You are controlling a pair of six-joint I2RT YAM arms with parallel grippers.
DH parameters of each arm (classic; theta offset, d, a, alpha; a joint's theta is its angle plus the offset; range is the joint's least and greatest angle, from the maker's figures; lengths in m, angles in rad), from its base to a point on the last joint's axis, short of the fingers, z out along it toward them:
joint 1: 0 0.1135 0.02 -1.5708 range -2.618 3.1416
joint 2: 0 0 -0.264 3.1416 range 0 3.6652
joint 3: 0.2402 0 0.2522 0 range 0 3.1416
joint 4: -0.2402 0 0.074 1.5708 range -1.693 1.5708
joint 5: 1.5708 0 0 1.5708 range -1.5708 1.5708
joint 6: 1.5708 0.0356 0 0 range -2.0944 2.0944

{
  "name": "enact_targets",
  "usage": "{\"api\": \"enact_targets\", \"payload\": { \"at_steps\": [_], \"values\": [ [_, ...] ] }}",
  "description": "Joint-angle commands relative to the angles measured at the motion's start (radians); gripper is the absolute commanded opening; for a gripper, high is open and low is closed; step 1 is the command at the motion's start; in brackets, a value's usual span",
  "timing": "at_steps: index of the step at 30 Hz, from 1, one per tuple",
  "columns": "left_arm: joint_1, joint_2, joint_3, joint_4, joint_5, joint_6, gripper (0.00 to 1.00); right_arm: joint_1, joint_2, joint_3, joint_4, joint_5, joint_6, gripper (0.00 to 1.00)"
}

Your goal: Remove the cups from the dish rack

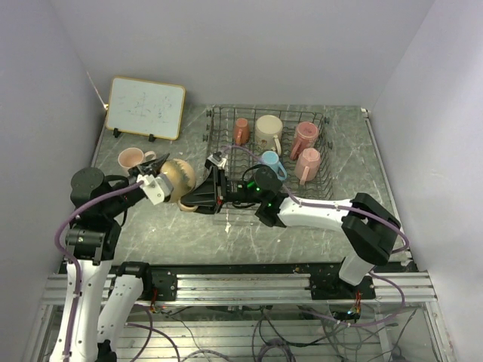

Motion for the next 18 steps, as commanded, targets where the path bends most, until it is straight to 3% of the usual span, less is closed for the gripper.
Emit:
{"api": "enact_targets", "payload": {
  "at_steps": [1,2,5,7,12,18],
  "values": [
    [-0.002,0.098,0.057,-0.181,-0.003,-0.029,0.07,-0.036,-0.042,0.022,-0.004,0.019,-0.094,0.38],
    [-0.002,0.139,0.072,-0.218,-0.03,-0.04,0.07,-0.051,-0.054,0.018,-0.049,0.02,-0.114,0.52],
    [-0.004,0.282,0.121,-0.291,-0.215,-0.108,0.07,-0.121,-0.111,-0.01,-0.233,0.028,-0.222,0.79],
    [-0.008,0.385,0.156,-0.327,-0.339,-0.138,0.07,-0.178,-0.168,-0.013,-0.425,0.047,-0.322,0.88],
    [-0.018,0.612,0.227,-0.359,-0.525,-0.213,0.07,-0.305,-0.306,0.024,-0.86,0.171,-0.584,0.96],
    [-0.036,0.826,0.298,-0.269,-0.635,-0.314,0.07,-0.432,-0.417,0.064,-1.102,0.244,-0.729,0.97]
  ]
}}
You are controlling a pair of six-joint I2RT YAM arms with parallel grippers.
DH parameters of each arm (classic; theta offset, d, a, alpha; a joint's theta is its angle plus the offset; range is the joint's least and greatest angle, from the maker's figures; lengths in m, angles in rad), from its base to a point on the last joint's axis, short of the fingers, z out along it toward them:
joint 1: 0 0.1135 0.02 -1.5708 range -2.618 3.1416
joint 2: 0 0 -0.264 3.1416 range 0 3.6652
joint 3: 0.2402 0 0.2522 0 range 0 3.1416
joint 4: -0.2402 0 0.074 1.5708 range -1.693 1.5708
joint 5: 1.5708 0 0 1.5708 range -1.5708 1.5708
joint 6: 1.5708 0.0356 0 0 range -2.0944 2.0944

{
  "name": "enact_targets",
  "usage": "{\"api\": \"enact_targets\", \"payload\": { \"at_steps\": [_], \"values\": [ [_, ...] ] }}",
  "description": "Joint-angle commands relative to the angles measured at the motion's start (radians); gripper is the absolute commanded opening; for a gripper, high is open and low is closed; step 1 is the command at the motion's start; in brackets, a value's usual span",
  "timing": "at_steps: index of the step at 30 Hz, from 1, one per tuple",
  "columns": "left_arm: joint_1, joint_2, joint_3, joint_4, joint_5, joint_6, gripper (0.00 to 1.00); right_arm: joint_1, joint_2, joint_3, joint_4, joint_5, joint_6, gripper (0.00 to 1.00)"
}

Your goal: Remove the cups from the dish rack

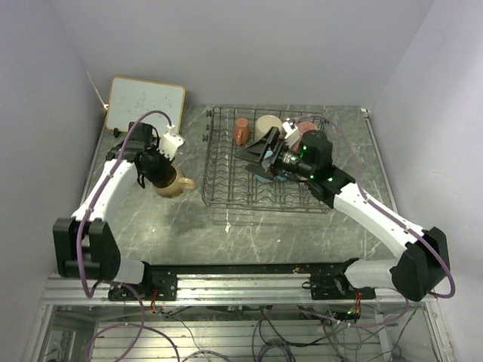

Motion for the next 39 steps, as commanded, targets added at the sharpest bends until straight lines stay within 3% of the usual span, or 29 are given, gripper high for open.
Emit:
{"api": "enact_targets", "payload": {
  "at_steps": [1,7,16,26,28,30,34,36,39],
  "values": [
    [-0.022,0.134,0.141,0.072,-0.12,-0.121,0.07,-0.068,-0.063,0.061,-0.288,0.09,-0.194,0.97],
    [-0.055,0.369,0.289,0.092,-0.227,-0.173,0.07,-0.102,-0.118,0.09,-0.456,0.184,-0.315,0.97],
    [-0.08,0.569,0.4,0.171,-0.314,-0.143,0.07,-0.157,-0.171,0.1,-0.591,0.282,-0.417,0.96],
    [-0.08,0.668,0.46,0.207,-0.348,-0.146,0.09,-0.164,-0.101,0.143,-0.674,0.447,-0.597,0.94],
    [-0.08,0.669,0.466,0.218,-0.363,-0.146,0.15,-0.164,-0.074,0.145,-0.669,0.461,-0.622,0.94],
    [-0.08,0.651,0.457,0.235,-0.359,-0.145,0.31,-0.165,-0.048,0.142,-0.661,0.479,-0.643,0.93],
    [-0.08,0.604,0.459,0.224,-0.332,-0.153,0.82,-0.164,0.011,0.129,-0.63,0.509,-0.695,0.92],
    [-0.08,0.566,0.465,0.207,-0.314,-0.161,0.97,-0.164,0.048,0.127,-0.611,0.521,-0.719,0.9],
    [-0.08,0.49,0.471,0.174,-0.264,-0.163,0.99,-0.164,0.108,0.133,-0.575,0.539,-0.758,0.88]
  ]
}}
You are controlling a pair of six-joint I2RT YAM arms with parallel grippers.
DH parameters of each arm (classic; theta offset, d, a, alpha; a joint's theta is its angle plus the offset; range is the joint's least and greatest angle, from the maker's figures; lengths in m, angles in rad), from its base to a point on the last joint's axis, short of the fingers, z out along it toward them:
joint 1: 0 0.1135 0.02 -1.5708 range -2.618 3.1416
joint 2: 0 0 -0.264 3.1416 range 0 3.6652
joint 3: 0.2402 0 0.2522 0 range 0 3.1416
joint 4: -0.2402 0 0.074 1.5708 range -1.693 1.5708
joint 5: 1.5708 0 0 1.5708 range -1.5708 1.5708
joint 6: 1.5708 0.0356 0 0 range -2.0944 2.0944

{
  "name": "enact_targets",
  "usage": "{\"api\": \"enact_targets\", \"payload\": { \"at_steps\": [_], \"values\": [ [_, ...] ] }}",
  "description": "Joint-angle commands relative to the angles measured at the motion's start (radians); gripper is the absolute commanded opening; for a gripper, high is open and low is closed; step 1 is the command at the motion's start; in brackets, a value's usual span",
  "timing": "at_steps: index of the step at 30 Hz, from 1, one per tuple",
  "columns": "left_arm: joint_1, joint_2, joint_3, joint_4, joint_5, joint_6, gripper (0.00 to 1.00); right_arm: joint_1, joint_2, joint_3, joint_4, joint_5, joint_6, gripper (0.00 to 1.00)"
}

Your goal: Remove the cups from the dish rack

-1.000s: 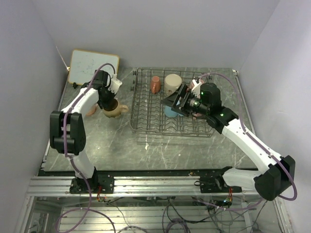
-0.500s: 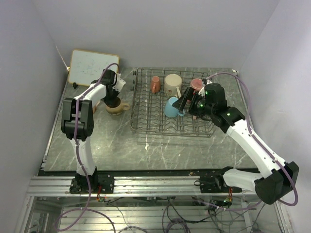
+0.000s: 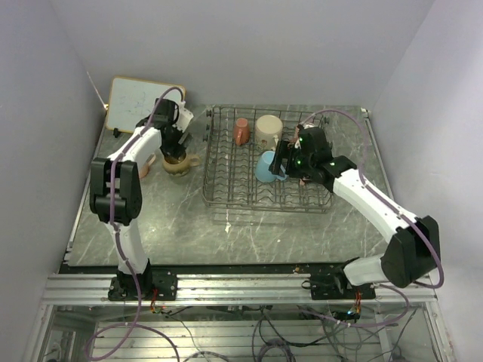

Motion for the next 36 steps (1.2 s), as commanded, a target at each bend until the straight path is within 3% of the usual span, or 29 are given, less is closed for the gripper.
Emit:
{"api": "enact_targets", "payload": {
  "at_steps": [1,10,18,27,36],
  "values": [
    [-0.005,-0.155,0.049,-0.029,0.095,-0.011,0.99,-0.005,0.075,0.015,0.065,0.053,-0.092,0.88],
    [-0.005,-0.397,0.074,-0.195,0.22,-0.003,0.99,-0.005,0.239,0.062,0.148,0.107,-0.237,0.87],
    [-0.005,-0.583,0.01,-0.275,0.322,-0.006,0.99,-0.005,0.311,0.027,0.273,-0.013,-0.345,0.88],
    [-0.005,-0.626,0.009,-0.288,0.318,-0.018,0.99,0.006,0.325,0.003,0.303,-0.114,-0.329,0.82],
    [-0.005,-0.635,0.002,-0.282,0.329,-0.054,0.99,0.079,0.333,-0.011,0.267,-0.046,-0.283,0.7]
  ]
}}
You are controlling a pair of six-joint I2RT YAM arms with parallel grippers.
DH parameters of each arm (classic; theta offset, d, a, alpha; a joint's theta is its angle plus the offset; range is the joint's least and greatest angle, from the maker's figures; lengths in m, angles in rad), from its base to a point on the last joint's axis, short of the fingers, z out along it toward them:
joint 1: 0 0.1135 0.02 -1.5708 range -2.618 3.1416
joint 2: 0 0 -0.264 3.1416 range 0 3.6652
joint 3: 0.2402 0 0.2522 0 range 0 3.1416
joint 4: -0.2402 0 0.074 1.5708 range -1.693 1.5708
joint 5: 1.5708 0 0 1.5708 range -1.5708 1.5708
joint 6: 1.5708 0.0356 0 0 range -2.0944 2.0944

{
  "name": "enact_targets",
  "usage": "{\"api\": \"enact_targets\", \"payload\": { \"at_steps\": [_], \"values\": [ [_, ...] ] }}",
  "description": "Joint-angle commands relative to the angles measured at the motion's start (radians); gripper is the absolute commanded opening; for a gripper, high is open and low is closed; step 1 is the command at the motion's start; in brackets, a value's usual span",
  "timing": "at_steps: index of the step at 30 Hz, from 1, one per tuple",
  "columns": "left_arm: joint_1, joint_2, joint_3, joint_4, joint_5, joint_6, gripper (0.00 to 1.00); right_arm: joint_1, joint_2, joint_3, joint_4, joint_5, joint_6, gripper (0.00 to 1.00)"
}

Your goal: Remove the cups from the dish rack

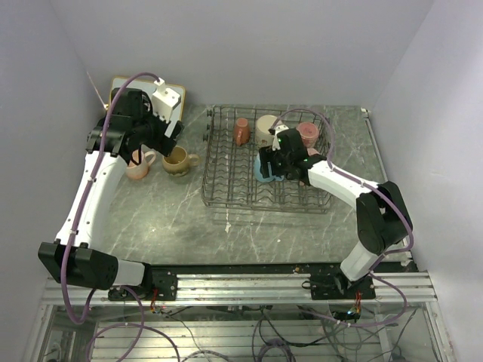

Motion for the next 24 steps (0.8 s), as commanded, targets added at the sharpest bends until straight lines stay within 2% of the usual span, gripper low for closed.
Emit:
{"api": "enact_targets", "payload": {
  "at_steps": [1,5,10,19,24],
  "values": [
    [-0.005,-0.027,-0.009,-0.005,0.031,-0.032,0.99,0.042,0.011,-0.032,-0.012,-0.032,0.057,0.68],
    [-0.005,-0.039,-0.025,-0.001,0.03,-0.033,0.99,0.035,0.001,-0.046,-0.025,0.034,0.076,0.64],
    [-0.005,-0.048,-0.046,0.003,0.03,-0.037,0.99,0.014,-0.002,-0.061,-0.017,0.045,0.062,0.62],
    [-0.005,-0.055,-0.039,-0.005,0.04,-0.041,0.99,0.004,0.038,-0.061,-0.015,-0.019,-0.028,0.6],
    [-0.005,-0.069,-0.046,-0.007,0.035,-0.041,0.99,0.003,0.036,-0.052,-0.028,-0.004,-0.033,0.51]
  ]
}}
